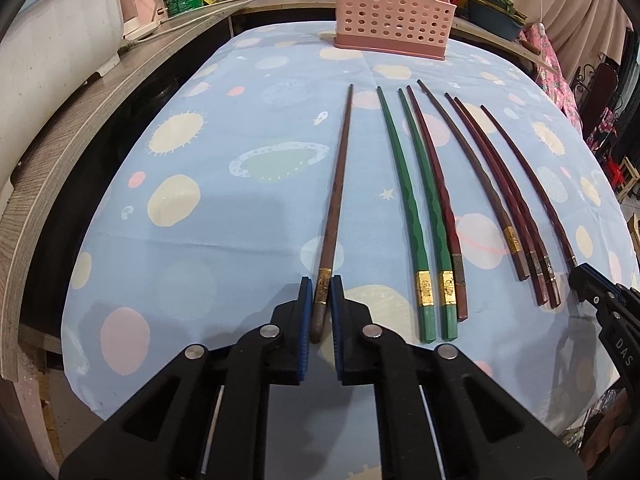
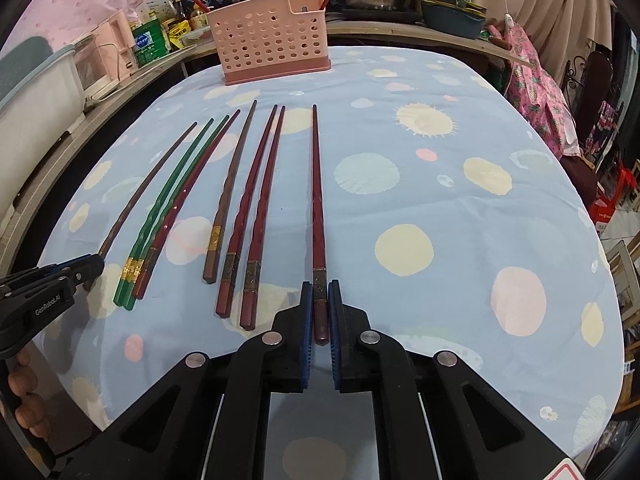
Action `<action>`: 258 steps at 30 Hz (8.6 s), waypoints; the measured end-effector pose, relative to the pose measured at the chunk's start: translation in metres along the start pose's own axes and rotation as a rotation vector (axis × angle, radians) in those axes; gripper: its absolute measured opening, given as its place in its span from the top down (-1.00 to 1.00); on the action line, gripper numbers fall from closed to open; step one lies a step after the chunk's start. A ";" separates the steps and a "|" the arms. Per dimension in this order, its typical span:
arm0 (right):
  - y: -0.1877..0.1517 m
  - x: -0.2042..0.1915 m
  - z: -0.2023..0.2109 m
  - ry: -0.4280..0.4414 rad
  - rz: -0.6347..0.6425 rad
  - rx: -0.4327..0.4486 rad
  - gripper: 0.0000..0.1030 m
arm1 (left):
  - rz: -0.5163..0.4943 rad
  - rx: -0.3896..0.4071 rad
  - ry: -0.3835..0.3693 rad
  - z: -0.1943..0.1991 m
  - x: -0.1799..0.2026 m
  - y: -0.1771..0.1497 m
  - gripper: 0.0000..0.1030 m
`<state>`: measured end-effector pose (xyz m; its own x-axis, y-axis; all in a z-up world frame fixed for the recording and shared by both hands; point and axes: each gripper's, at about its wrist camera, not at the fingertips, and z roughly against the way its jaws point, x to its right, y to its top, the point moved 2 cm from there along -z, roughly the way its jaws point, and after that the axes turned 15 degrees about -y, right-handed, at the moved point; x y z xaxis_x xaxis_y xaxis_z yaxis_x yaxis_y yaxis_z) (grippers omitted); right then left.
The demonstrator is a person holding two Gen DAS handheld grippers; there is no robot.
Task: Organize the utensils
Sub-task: 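Lift the brown chopstick with the left tool while the right tool carries the dark red one to the basket, then open the left tool over the pink basket while the right tool releases its chopstick there, then move both open tools back down to the remaining chopsticks, then grasp a green chopstick with the left tool while the right tool grasps a dark red chopstick, then lift the green chopstick with the left tool while the right tool carries the dark red one to the basket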
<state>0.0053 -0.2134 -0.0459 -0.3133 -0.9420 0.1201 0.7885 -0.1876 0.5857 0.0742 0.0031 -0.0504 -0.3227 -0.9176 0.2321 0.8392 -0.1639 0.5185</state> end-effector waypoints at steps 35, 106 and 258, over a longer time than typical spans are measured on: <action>0.153 0.059 0.109 0.128 -0.176 0.332 0.86 | -0.001 0.303 -0.095 0.122 0.019 0.141 0.86; 0.336 0.013 0.045 0.215 -0.217 0.436 0.16 | 0.066 0.494 -0.074 0.079 0.002 0.321 0.03; 0.171 0.078 0.119 0.115 -0.263 0.437 0.86 | 0.062 0.303 -0.104 0.119 0.004 0.154 0.86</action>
<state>0.0528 -0.2855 0.1595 -0.3916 -0.9078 -0.1502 0.3890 -0.3113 0.8671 0.1502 0.0170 0.1281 -0.3312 -0.8781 0.3454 0.6951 0.0204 0.7186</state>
